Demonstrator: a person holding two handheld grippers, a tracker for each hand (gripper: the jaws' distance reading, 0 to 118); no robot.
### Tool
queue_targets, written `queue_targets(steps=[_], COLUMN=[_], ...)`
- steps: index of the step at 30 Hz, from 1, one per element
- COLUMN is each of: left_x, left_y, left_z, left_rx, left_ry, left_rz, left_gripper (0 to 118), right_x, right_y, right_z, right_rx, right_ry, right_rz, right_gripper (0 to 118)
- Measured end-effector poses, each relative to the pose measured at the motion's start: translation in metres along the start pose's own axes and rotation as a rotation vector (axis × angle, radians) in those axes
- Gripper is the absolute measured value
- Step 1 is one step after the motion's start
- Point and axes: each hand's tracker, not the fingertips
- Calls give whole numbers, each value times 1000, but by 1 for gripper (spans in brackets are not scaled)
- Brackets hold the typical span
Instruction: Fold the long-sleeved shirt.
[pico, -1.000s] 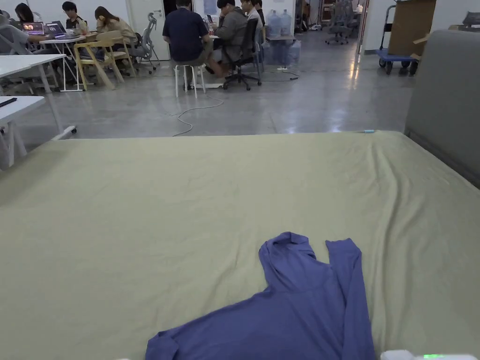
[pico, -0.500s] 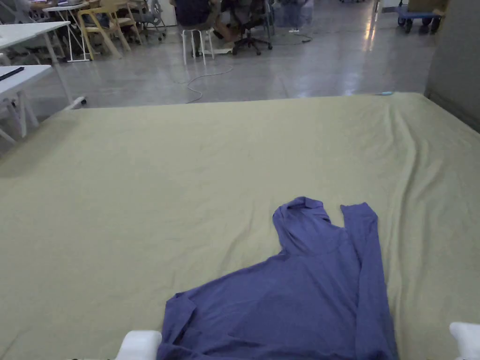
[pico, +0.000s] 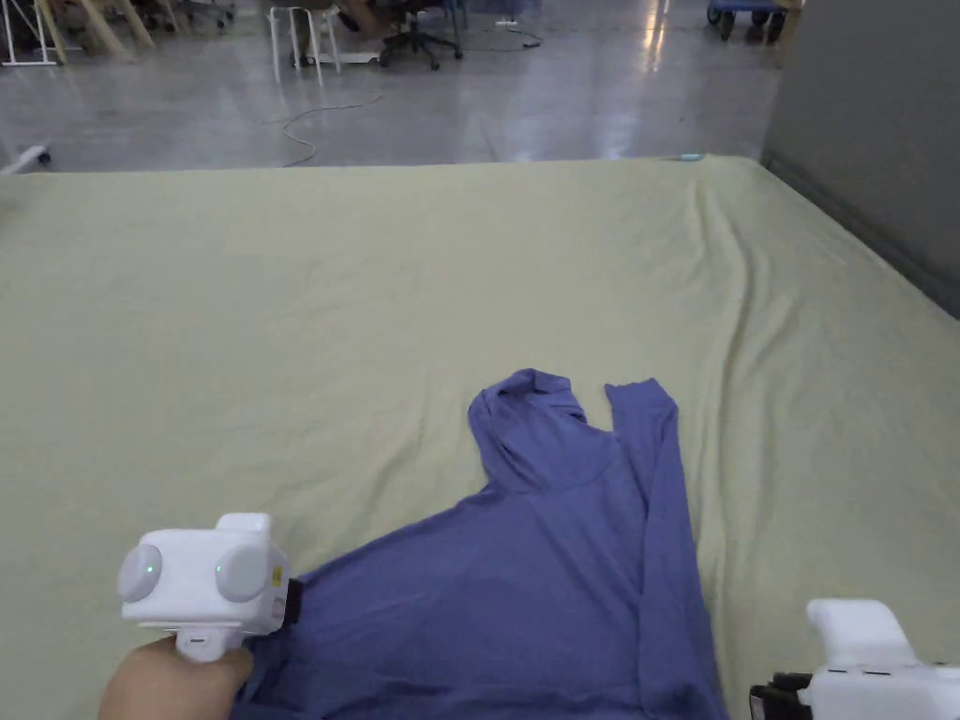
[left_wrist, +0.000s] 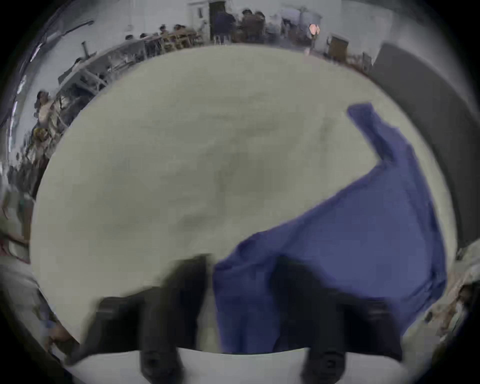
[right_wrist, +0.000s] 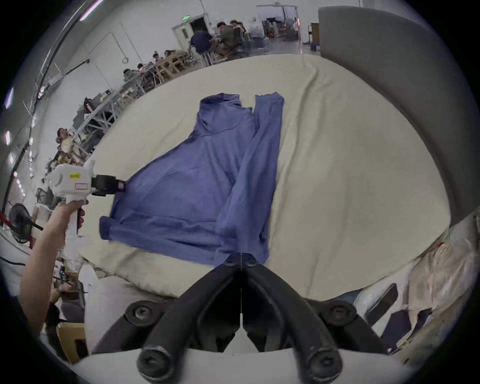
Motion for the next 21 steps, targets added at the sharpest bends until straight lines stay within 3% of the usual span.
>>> queue_targets(steps=[1,2,4,5,6,7,8,10,13,14,15,16,19,21], left_x=[10,16,16,14,1,-5,-11,-19,-23,-21,-22,-24,-32,-38], left_y=[-4,-5,-9,-10,0,1,2,4,1,-4,-6,-7,-9,-9], left_z=[12,20,30,33,30,32,35,36,46,53,55,57,69,83], left_rx=[20,32,30,38,96,115,120,128,101,103,91,91,100,110], left_ry=[42,31,-9,-9,20,6,-17,-61,-133,-159,-186,-187,-207,-227], left_rz=[-56,-87,-85,-78,-76,-47,-12,43,95,122,149,154,185,218], left_gripper=[16,5,5,5,5,5,5,5,5,5,5,5,5,5], right_x=[-2,-2,0,0,-3,-2,-3,-18,-19,-22,-24,-24,-21,-3], right_y=[6,9,15,19,25,29,37,50,62,64,67,67,61,68], right_z=[5,2,-11,-18,-33,-34,-47,-56,-108,-113,-119,-122,-86,-52], right_rx=[-10,-14,-33,-54,-93,-81,-72,-139,-201,-186,-201,-231,-166,-37], right_ry=[1,6,16,-9,-55,-90,-59,-78,-18,-29,-43,-44,-2,67], right_rz=[6,6,7,-4,19,63,67,40,31,43,79,81,66,48], right_gripper=[0,0,51,68,68,111,117,117,113,95,34,3,3,3])
